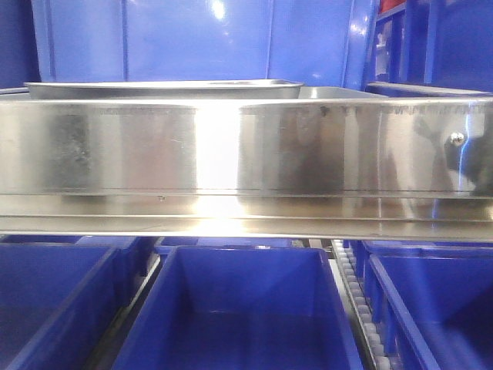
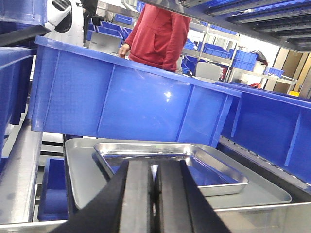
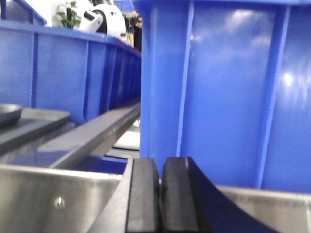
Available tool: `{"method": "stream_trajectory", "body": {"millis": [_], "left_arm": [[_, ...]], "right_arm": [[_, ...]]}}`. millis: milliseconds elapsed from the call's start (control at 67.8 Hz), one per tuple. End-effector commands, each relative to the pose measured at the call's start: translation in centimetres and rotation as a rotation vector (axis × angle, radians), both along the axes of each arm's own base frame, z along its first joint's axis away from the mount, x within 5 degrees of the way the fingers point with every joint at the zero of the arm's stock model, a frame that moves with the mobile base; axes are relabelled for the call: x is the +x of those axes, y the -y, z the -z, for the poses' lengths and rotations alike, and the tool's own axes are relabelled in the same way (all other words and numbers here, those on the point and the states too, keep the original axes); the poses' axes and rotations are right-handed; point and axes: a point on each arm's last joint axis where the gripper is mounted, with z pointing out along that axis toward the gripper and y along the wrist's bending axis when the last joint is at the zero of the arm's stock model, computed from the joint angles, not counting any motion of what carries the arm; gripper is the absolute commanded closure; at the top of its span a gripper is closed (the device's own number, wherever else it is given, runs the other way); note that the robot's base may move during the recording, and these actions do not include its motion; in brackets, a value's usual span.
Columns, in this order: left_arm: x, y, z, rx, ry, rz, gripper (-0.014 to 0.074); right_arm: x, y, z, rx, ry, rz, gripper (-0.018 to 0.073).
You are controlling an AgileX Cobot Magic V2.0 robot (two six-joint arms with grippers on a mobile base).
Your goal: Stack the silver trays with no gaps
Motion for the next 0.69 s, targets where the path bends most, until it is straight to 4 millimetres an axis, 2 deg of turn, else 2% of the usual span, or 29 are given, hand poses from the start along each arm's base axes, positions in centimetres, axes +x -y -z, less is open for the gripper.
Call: {"method": "stream_trajectory", "body": {"millis": [0,679], "left_arm": [[-0.11,-0.02,-0.19,-0.003,0.02,0.002,0.0604],[-0.11,-0.02,-0.19,-0.003,0.02,0.002,0.0604]], "right_arm": [[-0.02,0.03,0.16,-0.006,-0.016,0.005,0.0585],[-0.02,0.03,0.24,-0.006,-0.025,0.005,0.0585]]}}
